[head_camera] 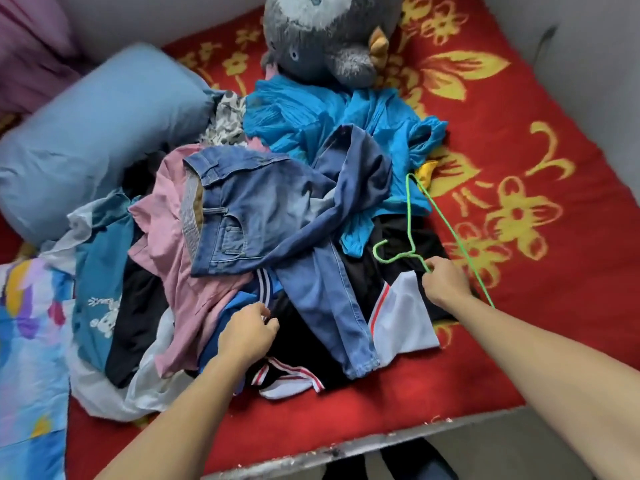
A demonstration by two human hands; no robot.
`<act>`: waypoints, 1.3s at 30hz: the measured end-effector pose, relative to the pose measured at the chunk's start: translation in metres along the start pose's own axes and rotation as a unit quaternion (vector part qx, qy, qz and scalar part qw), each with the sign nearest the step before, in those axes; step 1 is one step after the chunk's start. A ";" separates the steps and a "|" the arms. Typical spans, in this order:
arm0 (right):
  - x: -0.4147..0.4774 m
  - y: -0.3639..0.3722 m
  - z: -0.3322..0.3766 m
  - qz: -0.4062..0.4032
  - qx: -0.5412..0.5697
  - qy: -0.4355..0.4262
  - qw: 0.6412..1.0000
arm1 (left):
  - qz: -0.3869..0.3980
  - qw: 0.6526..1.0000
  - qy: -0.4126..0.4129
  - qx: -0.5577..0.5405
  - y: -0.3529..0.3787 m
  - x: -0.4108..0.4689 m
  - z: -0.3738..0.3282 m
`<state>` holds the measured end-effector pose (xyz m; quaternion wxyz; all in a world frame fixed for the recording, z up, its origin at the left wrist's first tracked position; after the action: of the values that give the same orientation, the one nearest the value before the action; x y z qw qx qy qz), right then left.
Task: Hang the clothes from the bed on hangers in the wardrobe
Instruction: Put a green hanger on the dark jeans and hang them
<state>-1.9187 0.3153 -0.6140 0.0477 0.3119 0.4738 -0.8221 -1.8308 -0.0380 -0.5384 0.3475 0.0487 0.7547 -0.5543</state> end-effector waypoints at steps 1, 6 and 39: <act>0.001 0.012 -0.001 0.017 -0.022 0.003 1.000 | -0.012 1.000 0.000 0.008 -0.001 0.012 0.005; 0.002 0.024 0.053 0.010 -0.129 -0.125 0.984 | -0.098 0.986 0.044 0.129 -0.023 0.066 0.021; -0.119 0.185 0.328 0.056 -0.109 -0.467 0.876 | -0.083 0.985 -0.099 -0.117 0.039 0.050 0.293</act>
<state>-1.9076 -0.0771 -0.5695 0.3429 -0.0898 0.4646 -0.8115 -1.7127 -0.2939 -0.6407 0.3767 -0.1104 0.7773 -0.4916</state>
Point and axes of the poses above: each hand's wrist, its own x-axis towards the middle knuckle, its own y-axis out of the palm, z = x × y, the point moved 5 cm from there along x, towards the middle knuckle, and after that the axes turned 1 degree about x, right-handed, at the moved point
